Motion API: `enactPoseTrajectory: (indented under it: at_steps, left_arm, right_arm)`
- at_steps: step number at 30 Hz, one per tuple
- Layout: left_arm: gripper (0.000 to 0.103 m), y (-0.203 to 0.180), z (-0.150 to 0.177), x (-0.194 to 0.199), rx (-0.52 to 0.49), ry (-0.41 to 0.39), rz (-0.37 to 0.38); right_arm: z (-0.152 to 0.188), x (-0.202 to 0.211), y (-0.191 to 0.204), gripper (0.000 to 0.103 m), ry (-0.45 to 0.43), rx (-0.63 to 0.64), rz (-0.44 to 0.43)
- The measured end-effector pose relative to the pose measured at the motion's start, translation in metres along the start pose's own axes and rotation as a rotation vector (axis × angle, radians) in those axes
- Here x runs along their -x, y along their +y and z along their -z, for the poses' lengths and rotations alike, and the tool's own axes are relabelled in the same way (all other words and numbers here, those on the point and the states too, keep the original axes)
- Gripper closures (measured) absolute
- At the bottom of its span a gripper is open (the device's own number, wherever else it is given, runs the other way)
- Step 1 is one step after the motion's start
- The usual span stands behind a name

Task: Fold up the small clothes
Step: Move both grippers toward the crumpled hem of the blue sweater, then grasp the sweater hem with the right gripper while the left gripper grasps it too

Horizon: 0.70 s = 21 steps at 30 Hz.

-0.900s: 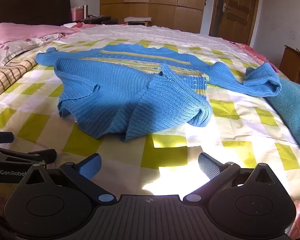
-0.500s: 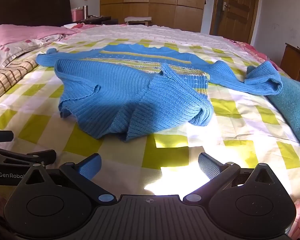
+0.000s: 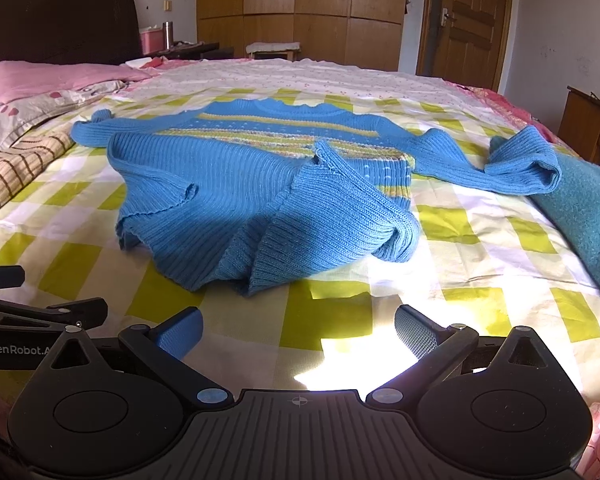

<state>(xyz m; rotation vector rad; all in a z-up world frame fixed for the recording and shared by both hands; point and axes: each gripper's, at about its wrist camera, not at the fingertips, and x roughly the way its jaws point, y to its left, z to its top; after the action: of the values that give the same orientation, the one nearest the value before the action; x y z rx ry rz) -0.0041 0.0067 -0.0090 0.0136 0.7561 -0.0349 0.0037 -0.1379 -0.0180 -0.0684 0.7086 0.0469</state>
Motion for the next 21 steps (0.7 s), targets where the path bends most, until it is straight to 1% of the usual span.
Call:
enactPoseTrajectory:
  at_steps: [6, 8, 10, 13, 15, 18, 21]
  left_arm:
    - [0.000, 0.004, -0.003, 0.001, 0.021, -0.011, 0.025]
    - [0.000, 0.005, -0.003, 0.002, 0.024, -0.017, 0.030]
    - [0.000, 0.004, -0.004, 0.003, 0.023, -0.026, 0.037]
    - [0.000, 0.002, -0.008, 0.005, 0.003, -0.059, 0.031]
    - [0.000, 0.004, -0.011, 0.007, -0.004, -0.083, 0.034]
    - [0.000, 0.006, -0.019, 0.010, -0.008, -0.113, 0.047]
    - [0.000, 0.007, -0.024, 0.010, -0.021, -0.137, 0.053]
  right_arm:
    - [-0.011, 0.002, -0.004, 0.006, -0.019, -0.018, -0.014]
    - [-0.015, 0.002, -0.005, 0.006, -0.045, -0.010, -0.003]
    - [-0.020, 0.001, -0.009, 0.007, -0.079, -0.033, -0.010]
    - [-0.028, -0.003, -0.013, 0.012, -0.090, -0.028, 0.002]
    - [-0.034, -0.007, -0.017, 0.015, -0.072, -0.029, 0.006]
    - [-0.040, -0.013, -0.023, 0.022, -0.065, -0.040, -0.001]
    - [-0.050, -0.016, -0.026, 0.028, -0.092, -0.036, 0.002]
